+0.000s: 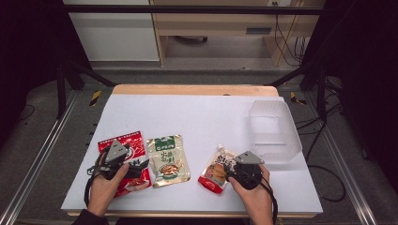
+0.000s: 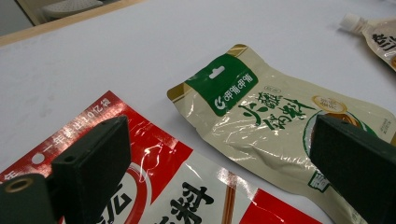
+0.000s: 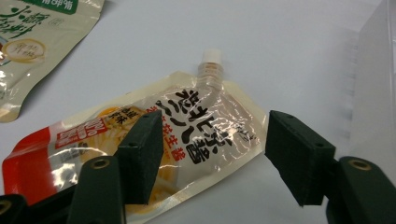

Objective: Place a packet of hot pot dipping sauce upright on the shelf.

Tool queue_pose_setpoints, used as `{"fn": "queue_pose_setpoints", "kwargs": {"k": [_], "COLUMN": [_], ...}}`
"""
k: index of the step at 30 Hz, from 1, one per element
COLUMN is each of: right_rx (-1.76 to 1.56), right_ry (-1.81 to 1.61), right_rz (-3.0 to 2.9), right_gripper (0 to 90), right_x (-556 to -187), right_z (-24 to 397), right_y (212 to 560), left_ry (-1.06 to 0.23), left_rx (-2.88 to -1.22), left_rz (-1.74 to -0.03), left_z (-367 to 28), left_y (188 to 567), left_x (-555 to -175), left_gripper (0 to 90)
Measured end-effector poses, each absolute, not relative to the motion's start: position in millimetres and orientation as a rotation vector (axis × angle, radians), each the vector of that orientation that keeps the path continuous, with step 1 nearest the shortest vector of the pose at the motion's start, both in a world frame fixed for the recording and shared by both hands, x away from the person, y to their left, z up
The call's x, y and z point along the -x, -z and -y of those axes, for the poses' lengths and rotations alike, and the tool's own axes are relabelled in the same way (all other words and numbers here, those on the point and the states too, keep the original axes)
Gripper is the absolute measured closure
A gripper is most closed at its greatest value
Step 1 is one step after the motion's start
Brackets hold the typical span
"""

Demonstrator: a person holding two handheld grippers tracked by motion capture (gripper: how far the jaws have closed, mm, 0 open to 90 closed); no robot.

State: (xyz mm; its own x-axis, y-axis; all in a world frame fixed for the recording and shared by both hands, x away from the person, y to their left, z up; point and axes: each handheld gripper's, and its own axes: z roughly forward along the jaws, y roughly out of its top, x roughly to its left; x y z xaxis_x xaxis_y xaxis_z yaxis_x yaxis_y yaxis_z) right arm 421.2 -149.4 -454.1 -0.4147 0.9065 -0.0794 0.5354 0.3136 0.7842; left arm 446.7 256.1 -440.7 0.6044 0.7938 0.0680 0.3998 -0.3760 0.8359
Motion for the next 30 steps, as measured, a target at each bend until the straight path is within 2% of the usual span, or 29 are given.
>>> {"fn": "queue_pose_setpoints", "kwargs": {"k": [5,6,8,21,30], "right_rx": [-1.287,-1.29,-1.292,-1.335,-1.404], "right_ry": [-0.927,-0.918,-0.915,-0.839,-0.841], "right_rz": [-2.04,-2.038,-2.048,-2.067,-2.079], "right_gripper": [40.7,45.5,46.9,42.0,41.7], "right_x": [-429.8,-435.6,-440.2,-452.2,-459.4], "right_z": [148.4,148.5,149.1,150.5,152.6], "right_y": [454.5,455.8,457.6,468.2,474.8], "left_ry": [-0.596,-0.597,-0.601,-0.615,-0.612], "left_rx": [-2.011,-2.016,-2.026,-2.066,-2.075], "left_rz": [-0.929,-0.925,-0.919,-0.883,-0.874], "left_z": [-253.1,-251.5,-250.6,-244.1,-241.8], "left_y": [440.8,441.2,441.3,441.9,442.3], "left_x": [-445.8,-445.6,-445.5,-443.5,-443.0], "left_gripper": [5.3,5.4,5.4,5.7,5.9]}}
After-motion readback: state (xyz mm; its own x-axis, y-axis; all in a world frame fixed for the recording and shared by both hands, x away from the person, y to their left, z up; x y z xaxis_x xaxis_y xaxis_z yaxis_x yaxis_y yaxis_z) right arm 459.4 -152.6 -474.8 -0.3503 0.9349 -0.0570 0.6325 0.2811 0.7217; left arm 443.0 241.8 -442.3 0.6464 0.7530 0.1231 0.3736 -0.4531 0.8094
